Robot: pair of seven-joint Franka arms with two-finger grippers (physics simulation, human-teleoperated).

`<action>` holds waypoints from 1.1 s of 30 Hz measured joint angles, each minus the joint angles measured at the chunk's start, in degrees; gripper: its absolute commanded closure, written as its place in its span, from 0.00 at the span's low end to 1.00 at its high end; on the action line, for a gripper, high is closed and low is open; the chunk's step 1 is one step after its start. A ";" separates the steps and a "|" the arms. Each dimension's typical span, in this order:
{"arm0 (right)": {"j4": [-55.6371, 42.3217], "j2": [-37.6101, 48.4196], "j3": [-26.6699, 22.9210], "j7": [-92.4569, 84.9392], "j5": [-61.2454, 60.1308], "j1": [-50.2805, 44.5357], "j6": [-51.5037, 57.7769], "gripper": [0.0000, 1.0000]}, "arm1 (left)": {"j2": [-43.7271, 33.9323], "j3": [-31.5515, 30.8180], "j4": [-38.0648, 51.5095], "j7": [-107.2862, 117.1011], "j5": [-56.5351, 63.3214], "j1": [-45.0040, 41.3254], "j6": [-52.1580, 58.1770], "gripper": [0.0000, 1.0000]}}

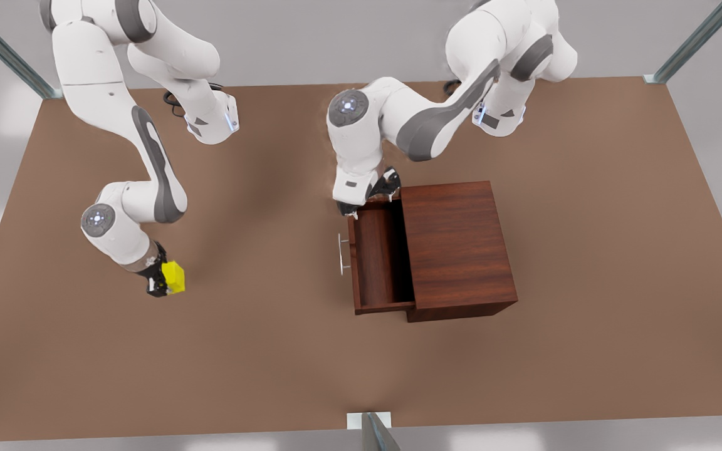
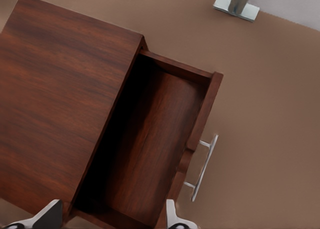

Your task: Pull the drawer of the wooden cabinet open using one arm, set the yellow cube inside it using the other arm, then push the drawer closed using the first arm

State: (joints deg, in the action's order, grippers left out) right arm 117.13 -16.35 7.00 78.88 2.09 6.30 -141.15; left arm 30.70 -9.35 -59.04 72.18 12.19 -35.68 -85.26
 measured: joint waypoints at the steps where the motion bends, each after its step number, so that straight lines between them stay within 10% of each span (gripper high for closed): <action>1: -3.40 0.28 1.66 0.79 -0.06 -0.10 2.73 0.32 | -6.17 0.26 -6.43 -3.09 -2.86 9.54 1.57 0.00; 5: -16.66 -0.38 5.85 5.36 -0.18 -4.07 13.58 0.32 | -24.88 4.79 -30.28 -17.16 -9.16 34.70 0.87 0.00; 9: -31.91 -5.18 6.23 12.18 -0.16 -14.38 24.47 0.32 | -25.19 8.49 -25.72 -29.65 -10.35 45.10 0.65 0.00; 24: -61.09 -26.16 7.07 40.92 -5.27 -36.44 38.50 0.31 | -25.57 8.73 -26.80 -58.24 -13.94 41.04 1.21 0.00; 30: -64.71 -31.68 4.80 50.00 -5.24 -40.96 34.73 0.31 | -16.50 4.62 -12.79 -64.44 -16.40 35.13 1.49 0.00; 31: -65.15 -32.37 3.99 51.27 -5.25 -41.70 34.07 0.03 | -16.31 4.50 -12.75 -65.30 -17.27 35.38 1.35 0.00; 33: -65.54 -32.92 3.27 53.57 -5.25 -42.22 33.08 0.00 | -16.13 4.33 -12.76 -66.87 -17.64 35.11 0.66 0.00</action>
State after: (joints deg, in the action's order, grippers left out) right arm 51.59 -49.27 10.27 132.45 -3.16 -35.93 -108.06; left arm 14.57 -5.02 -71.79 5.30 -5.45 -0.57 -84.59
